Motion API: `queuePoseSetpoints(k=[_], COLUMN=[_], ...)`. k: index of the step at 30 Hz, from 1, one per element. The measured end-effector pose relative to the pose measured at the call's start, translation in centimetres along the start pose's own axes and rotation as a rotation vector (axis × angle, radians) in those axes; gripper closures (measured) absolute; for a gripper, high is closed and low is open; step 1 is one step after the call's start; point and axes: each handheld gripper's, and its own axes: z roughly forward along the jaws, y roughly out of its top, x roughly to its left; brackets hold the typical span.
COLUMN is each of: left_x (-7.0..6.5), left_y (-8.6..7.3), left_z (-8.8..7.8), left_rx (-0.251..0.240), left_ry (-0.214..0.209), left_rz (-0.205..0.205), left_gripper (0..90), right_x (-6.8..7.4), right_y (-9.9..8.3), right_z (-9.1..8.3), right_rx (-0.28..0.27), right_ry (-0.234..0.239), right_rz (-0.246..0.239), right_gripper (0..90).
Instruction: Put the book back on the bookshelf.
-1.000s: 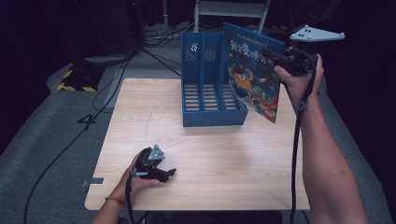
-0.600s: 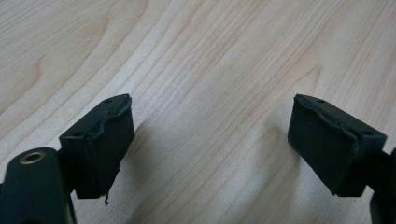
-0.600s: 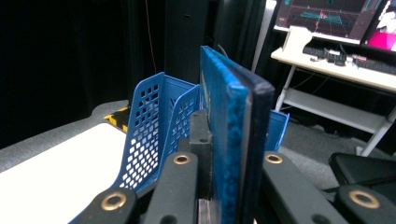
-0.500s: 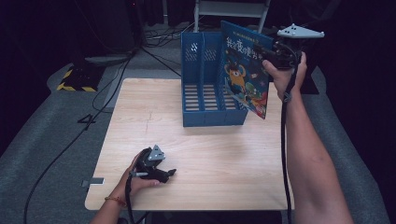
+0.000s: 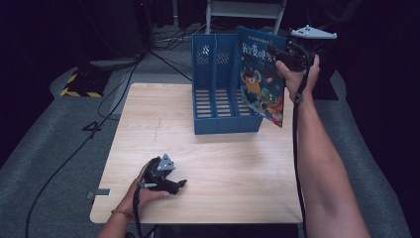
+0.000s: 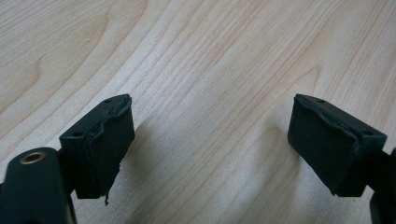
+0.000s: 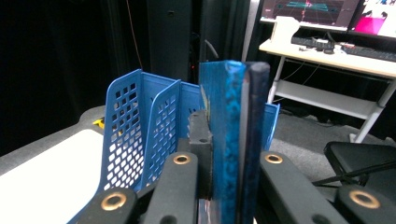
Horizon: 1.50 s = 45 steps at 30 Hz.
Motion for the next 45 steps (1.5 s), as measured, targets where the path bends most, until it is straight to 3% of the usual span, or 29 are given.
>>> queuePoseSetpoints(k=[13, 19, 25, 31, 35, 37, 45], left_x=[0.0, 0.0, 0.0, 0.0, -0.1, -0.1, -0.1], left_y=[0.0, 0.0, 0.0, 0.0, -0.1, -0.1, -0.1], left_z=[0.0, 0.0, -0.1, -0.1, 0.0, 0.0, -0.1], left_rx=[-0.003, -0.001, 0.001, -0.001, -0.001, -0.002, 0.001], left_ry=[-0.003, -0.002, -0.008, -0.011, -0.015, -0.014, -0.012], left_rz=[0.001, 0.012, 0.014, 0.016, 0.011, 0.013, 0.016], left_gripper=[15.4, 15.4, 15.5, 15.5, 15.5, 15.5, 15.7], right_x=[0.4, 0.9, 1.2, 0.9, 0.9, 0.9, 1.4], right_y=[0.9, 1.2, 0.8, -0.4, -1.1, -1.3, -1.5], right_z=[1.4, 2.2, 3.5, 4.9, 5.4, 5.2, 4.2], right_rx=[-0.028, -0.084, -0.096, -0.103, -0.085, -0.100, -0.072], right_ry=[-0.053, -0.092, -0.113, -0.130, -0.131, -0.127, -0.095], right_rz=[-0.003, 0.023, 0.019, 0.054, 0.048, 0.051, 0.014], right_gripper=[83.1, 83.1, 83.1, 83.0, 82.8, 82.8, 79.2])
